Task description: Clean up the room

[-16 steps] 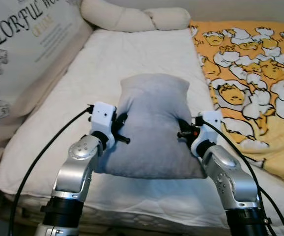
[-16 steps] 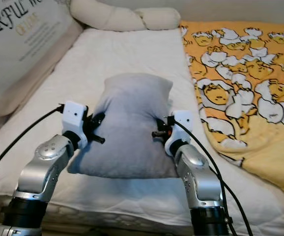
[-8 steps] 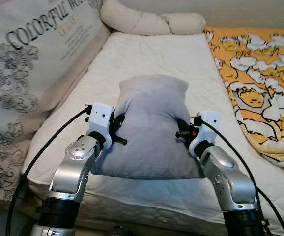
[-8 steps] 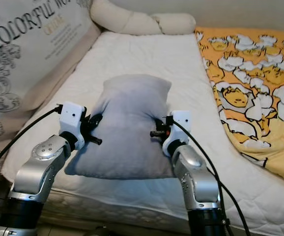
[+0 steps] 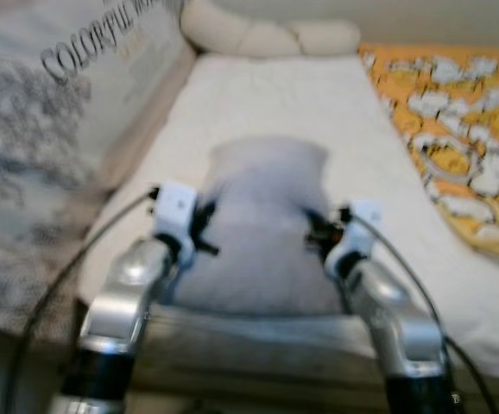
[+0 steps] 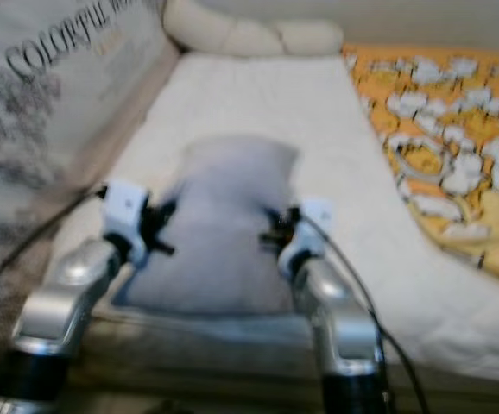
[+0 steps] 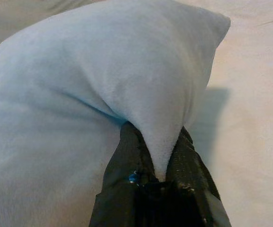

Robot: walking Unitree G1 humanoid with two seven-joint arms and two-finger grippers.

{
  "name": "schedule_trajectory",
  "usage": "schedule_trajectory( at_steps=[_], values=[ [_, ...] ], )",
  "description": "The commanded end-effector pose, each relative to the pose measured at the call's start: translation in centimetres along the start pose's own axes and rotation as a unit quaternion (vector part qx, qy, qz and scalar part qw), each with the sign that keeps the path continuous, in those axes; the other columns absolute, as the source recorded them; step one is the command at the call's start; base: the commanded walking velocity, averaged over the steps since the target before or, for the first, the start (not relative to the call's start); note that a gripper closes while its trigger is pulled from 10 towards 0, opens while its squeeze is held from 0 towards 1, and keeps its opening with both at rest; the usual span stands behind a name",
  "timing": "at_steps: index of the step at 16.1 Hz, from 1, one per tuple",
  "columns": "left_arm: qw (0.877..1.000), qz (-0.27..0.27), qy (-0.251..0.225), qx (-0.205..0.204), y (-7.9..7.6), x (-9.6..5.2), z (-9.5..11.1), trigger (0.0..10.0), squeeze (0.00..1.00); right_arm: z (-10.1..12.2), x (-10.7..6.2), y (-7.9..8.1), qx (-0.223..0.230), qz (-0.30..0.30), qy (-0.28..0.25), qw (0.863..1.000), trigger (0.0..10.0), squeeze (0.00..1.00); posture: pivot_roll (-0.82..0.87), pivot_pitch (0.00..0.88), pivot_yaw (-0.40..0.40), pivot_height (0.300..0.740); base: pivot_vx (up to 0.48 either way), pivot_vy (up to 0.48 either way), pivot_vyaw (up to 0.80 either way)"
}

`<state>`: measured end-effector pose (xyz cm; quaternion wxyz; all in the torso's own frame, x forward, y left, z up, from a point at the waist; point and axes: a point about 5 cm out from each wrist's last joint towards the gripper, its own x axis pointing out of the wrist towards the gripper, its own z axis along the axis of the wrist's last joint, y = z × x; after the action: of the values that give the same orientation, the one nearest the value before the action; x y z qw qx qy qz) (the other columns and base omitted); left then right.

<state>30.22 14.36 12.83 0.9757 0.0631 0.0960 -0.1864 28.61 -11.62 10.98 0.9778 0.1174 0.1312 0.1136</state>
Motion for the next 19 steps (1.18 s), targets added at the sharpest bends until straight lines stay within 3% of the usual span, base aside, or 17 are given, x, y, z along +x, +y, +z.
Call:
schedule_trajectory(
  at_steps=[1, 11, 19],
  values=[
    [1.000, 0.007, -0.010, 0.005, 0.08, -0.04, 0.61, 10.0, 0.00, 1.14, -0.49, -1.31, 0.000, -0.032, -0.025, 0.999, 10.0, 0.00, -0.05, 0.000, 0.071, 0.740, 0.000, 0.352, 0.00],
    [1.000, -0.008, -0.006, 0.008, -0.39, 0.24, 0.62, 10.0, 0.00, 1.50, -0.60, -1.51, 0.017, -0.049, -0.032, 0.998, 10.0, 0.00, -0.05, 0.000, 0.078, 0.740, 0.000, 0.349, 0.00],
    [1.000, 0.011, -0.020, 0.011, -0.13, -0.47, 0.75, 10.0, 0.00, 1.47, -0.24, -1.13, 0.012, -0.035, -0.027, 0.999, 10.0, 0.00, -0.03, 0.000, 0.057, 0.740, 0.000, 0.000, 0.00]
  ],
)
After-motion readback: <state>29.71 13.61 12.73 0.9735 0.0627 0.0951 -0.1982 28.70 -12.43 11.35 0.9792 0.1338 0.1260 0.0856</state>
